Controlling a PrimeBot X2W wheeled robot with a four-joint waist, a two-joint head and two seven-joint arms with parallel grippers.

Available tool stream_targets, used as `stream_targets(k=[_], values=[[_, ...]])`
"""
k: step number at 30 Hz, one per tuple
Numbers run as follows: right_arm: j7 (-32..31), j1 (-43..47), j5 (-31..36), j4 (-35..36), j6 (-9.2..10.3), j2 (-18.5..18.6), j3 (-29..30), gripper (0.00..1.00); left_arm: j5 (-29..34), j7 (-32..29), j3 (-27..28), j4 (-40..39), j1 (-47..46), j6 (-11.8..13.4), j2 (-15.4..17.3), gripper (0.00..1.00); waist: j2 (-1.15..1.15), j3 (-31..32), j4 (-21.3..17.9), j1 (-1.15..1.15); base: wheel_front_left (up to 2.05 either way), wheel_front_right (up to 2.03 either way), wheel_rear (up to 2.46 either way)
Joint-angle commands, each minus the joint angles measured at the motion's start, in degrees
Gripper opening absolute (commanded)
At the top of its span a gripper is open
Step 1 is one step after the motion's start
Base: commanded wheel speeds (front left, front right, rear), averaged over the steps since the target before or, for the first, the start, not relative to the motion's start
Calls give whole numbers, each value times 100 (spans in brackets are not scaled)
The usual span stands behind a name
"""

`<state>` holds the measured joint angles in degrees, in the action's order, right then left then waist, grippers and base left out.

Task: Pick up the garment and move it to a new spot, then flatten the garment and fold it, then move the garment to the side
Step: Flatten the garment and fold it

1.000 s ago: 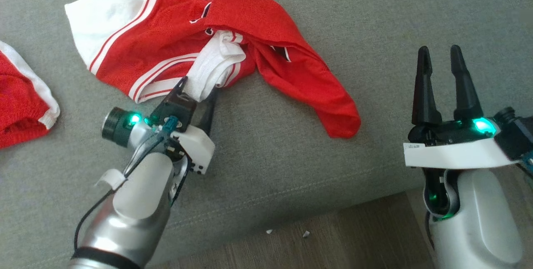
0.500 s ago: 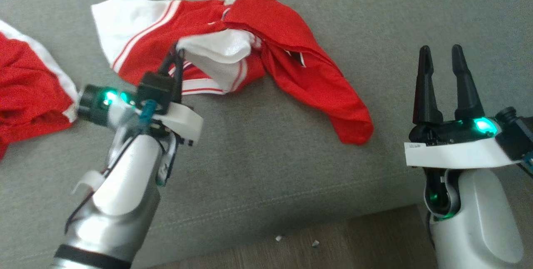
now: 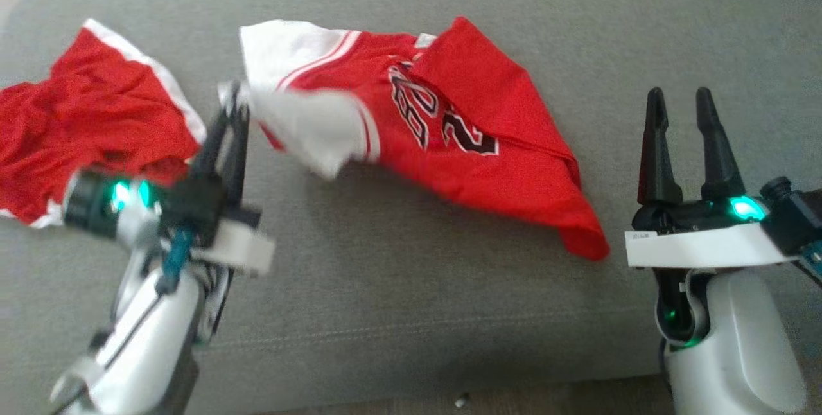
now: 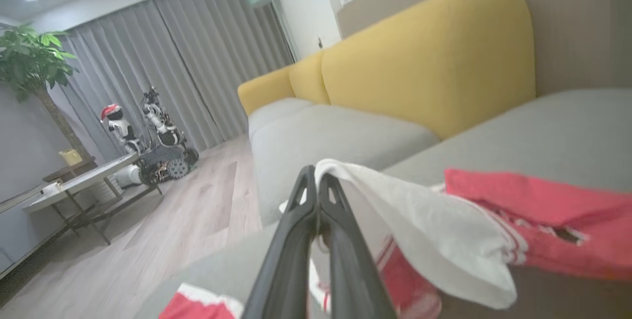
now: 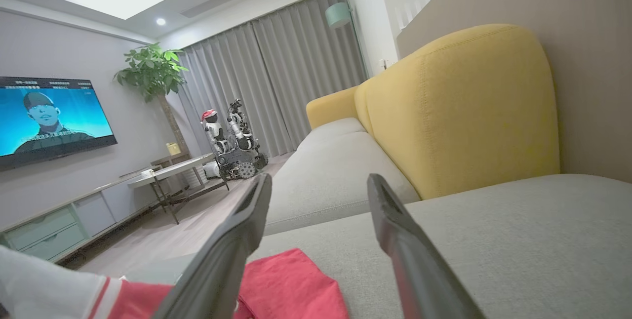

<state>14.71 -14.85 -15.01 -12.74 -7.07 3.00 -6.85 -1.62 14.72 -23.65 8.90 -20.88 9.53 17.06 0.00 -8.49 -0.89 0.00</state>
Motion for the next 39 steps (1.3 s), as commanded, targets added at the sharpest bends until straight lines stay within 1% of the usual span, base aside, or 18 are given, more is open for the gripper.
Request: stream_targets(k=[1, 3, 5, 9, 13, 15, 16, 17, 19, 20, 24, 27, 29, 34, 37, 39], values=[[29, -3, -27, 147, -42, -13, -132, 100, 76, 28, 157, -108, 5, -16, 247, 0, 0, 97, 129, 0, 0, 0, 0], [29, 0, -29, 135, -42, -13, -148, 100, 88, 28, 121, -10, 232, -9, 329, 0, 0, 114, 174, 0, 0, 0, 0], [29, -1, -31, 127, -42, -13, -161, 100, 109, 28, 137, 109, 406, 55, 415, 0, 0, 121, 201, 0, 0, 0, 0], [29, 33, -24, 109, -42, -13, -142, 100, 87, 28, 132, 262, 715, 227, 374, 0, 0, 154, 259, 0, 0, 0, 0], [29, 54, -9, 69, -42, -13, -143, 100, 27, 28, -30, 570, 855, 153, 254, 0, 0, 172, 295, 0, 0, 0, 0], [29, 48, -4, 48, -42, -13, -172, 100, -25, 23, -98, 848, 878, 102, 174, 0, 0, 187, 295, 0, 0, 0, 0], [29, 44, -4, 37, -42, -13, -184, 100, -73, -1, -123, 1004, 888, 73, 119, 40, 0, 197, 290, 0, 0, 0, 0], [29, 40, -4, 26, -42, -13, -192, 100, -150, -1, -106, 1120, 884, 77, 38, 100, 0, 205, 286, 0, 0, 0, 0], [29, 30, 2, 14, -42, -13, -206, 100, -240, 5, -83, 1271, 852, 105, -81, 100, 0, 212, 269, 0, 0, 0, 0], [29, 30, 2, 14, -42, -13, -206, 100, -240, 5, -83, 1271, 852, 105, -81, 100, 0, 212, 269, 0, 0, 0, 0], [29, 51, 43, 1, -42, -13, -163, 100, -537, 22, 178, 1266, 775, 245, -315, 100, 0, 233, 280, 0, 0, 0, 0], [29, 81, 109, -6, -42, -13, -160, 100, -694, 25, 442, 870, 728, 344, -452, 100, 0, 232, 307, 0, 0, 0, 0], [29, 76, 188, 6, -42, -13, -173, 100, -754, 26, 582, 557, 752, 338, -534, 100, 0, 216, 332, 0, 0, 0, 0], [29, 18, 327, 24, -42, -13, -178, 100, -634, 27, 805, -10, 863, 385, -675, 100, 0, 151, 456, 0, 0, 0, 0], [29, -44, 439, -10, -42, -13, -238, 100, -600, 27, 918, -263, 920, 352, -790, 100, 0, 95, 542, 0, 0, 0, 0], [26, -133, 542, -66, -42, -13, -307, 100, -574, 27, 955, -387, 939, 274, -855, 100, 0, 44, 602, 0, 0, 0, 0]])
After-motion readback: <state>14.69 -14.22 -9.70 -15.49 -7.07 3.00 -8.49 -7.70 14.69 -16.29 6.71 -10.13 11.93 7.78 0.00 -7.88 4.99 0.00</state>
